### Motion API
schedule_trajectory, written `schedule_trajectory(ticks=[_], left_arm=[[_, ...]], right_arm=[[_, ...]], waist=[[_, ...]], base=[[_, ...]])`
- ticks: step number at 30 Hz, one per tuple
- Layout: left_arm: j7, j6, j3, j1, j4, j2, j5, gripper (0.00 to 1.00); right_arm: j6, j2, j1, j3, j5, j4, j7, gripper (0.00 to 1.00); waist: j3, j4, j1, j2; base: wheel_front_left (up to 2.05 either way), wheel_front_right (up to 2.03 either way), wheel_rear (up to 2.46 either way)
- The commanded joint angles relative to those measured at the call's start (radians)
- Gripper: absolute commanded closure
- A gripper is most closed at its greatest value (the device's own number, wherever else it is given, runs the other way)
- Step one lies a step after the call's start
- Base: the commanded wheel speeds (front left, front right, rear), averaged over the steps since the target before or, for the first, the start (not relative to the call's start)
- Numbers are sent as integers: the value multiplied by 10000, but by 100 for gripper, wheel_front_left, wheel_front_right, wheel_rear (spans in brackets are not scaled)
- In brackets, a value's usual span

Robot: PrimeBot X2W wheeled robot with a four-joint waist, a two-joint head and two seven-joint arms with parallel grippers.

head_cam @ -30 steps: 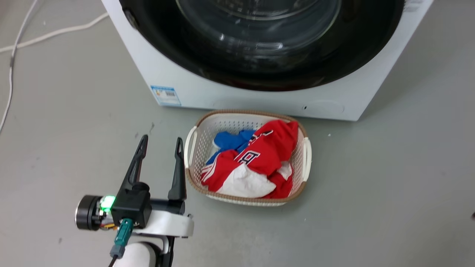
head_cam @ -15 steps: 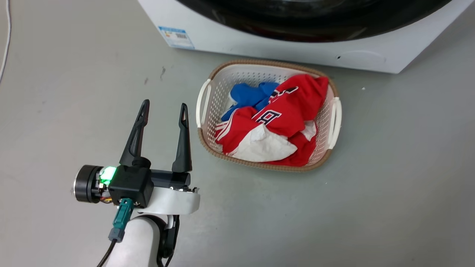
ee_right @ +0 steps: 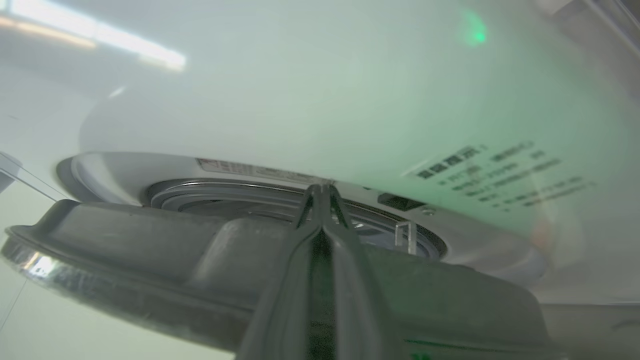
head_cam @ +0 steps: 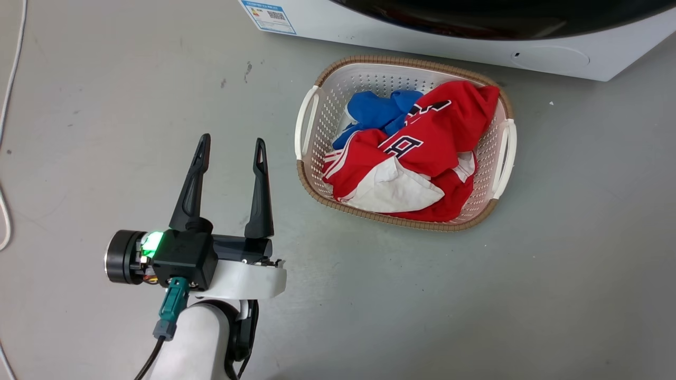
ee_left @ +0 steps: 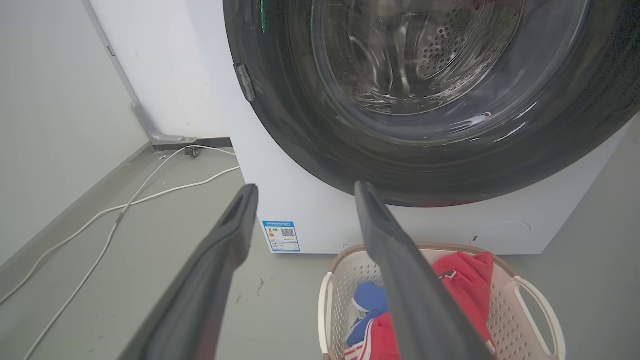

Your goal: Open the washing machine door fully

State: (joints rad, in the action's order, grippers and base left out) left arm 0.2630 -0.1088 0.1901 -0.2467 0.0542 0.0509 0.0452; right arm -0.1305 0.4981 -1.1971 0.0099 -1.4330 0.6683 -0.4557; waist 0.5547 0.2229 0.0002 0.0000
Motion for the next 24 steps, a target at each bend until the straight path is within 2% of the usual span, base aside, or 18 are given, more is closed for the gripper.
schedule_trajectory(ticks=[1,9,24], left_arm=[[28,-52,12,-117,-17,-6,17,0],[28,-38,-69,67,-96,-6,-40,0],[28,171,-354,531,-218,-3,-281,0]], right_arm=[[-4,-225,164,214,85,-16,-242,100],[-4,-237,1235,408,-110,-657,-882,100],[-14,-497,4192,693,-739,-3318,-1818,100]], waist=[[-19,-12,-2,0],[-382,-200,-2,0],[-1394,-825,-2,0]], base=[[0,0,0],[0,0,0],[0,0,0]])
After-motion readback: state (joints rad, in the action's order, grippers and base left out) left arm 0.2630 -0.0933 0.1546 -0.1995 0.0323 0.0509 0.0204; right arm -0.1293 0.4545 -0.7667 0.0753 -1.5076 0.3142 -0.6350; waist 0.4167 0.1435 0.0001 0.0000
